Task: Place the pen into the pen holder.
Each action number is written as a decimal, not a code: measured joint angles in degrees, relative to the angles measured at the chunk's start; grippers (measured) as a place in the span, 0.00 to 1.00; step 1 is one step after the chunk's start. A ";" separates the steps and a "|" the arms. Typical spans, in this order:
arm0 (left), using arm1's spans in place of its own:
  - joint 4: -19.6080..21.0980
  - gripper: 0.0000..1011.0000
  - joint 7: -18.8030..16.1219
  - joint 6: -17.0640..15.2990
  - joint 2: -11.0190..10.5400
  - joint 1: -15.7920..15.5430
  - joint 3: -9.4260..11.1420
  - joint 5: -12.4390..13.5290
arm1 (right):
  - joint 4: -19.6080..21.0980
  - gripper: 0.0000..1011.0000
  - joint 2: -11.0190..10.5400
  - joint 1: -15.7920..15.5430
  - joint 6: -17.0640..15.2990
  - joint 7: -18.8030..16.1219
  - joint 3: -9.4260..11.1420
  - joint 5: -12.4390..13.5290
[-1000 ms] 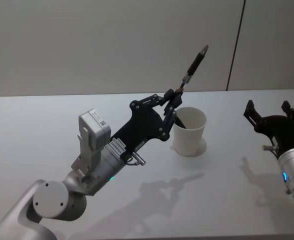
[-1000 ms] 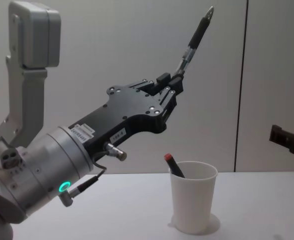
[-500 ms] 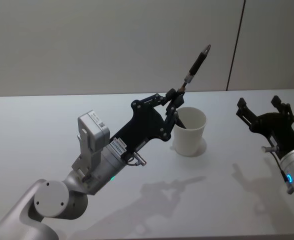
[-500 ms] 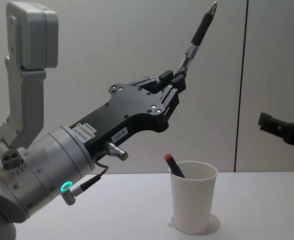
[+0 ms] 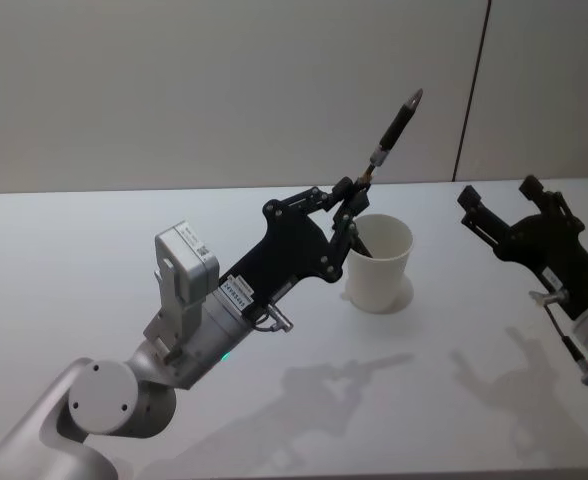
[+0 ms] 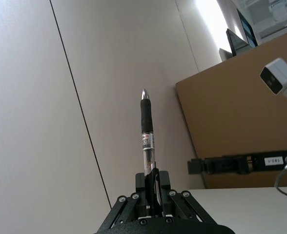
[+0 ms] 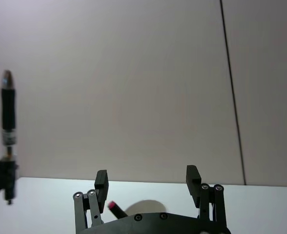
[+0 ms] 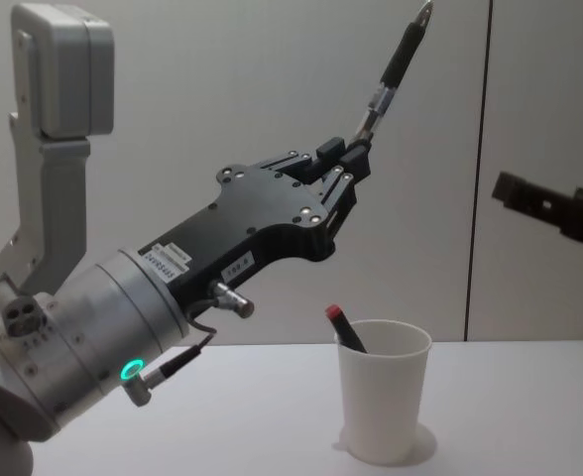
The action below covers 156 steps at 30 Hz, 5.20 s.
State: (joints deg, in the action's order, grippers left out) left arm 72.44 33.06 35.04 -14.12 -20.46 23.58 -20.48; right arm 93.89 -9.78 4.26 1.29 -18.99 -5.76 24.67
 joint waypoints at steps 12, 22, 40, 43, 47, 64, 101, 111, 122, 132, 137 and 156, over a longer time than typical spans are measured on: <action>-0.09 0.17 0.16 0.13 0.06 -0.06 0.00 -0.08 | 4.26 0.99 -2.23 -0.84 -4.13 -9.72 0.90 9.81; -0.12 0.17 0.21 0.18 0.06 -0.08 0.00 -0.10 | 7.26 0.99 -3.03 -1.03 -7.59 -13.67 0.81 15.04; -0.12 0.17 0.24 0.18 0.05 -0.08 0.00 -0.10 | 11.47 0.99 -1.45 -0.54 -10.15 -8.10 -1.75 14.11; -0.12 0.17 0.24 0.18 0.06 -0.08 0.00 -0.10 | 12.08 0.99 -0.72 -0.33 -10.54 -5.50 -2.45 12.51; -0.12 0.17 0.24 0.18 0.05 -0.08 0.00 -0.09 | 12.83 0.99 0.37 0.01 -11.34 -2.04 -3.42 10.40; -0.12 0.17 0.23 0.18 0.05 -0.08 0.00 -0.09 | 13.29 0.96 4.53 2.55 -14.94 5.21 -6.79 5.32; -0.10 0.23 0.23 0.18 0.04 -0.07 0.00 -0.09 | 10.61 0.13 7.17 6.50 -14.78 8.42 -8.17 4.29; -0.12 0.51 0.23 0.18 0.05 -0.07 -0.01 -0.09 | 10.71 0.13 7.08 6.73 -14.50 8.48 -8.30 4.66; -0.12 0.84 0.23 0.18 0.05 -0.08 0.00 -0.10 | 11.02 0.13 6.89 6.80 -14.23 8.64 -8.37 5.11; -0.12 0.99 0.23 0.18 0.05 -0.08 0.00 -0.10 | 11.17 0.13 6.64 6.83 -13.40 9.13 -8.43 4.95; -0.12 0.99 0.23 0.18 0.06 -0.08 0.00 -0.09 | 11.01 0.13 6.49 6.74 -11.69 10.08 -8.52 3.19; -0.12 0.99 0.23 0.18 0.06 -0.08 0.00 -0.09 | 5.35 0.13 5.38 7.18 -1.83 16.25 -7.83 -8.61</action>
State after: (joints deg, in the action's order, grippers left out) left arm 72.31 33.29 35.22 -14.06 -20.54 23.58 -20.58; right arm 99.23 -4.40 11.44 -0.55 -2.75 -13.59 16.06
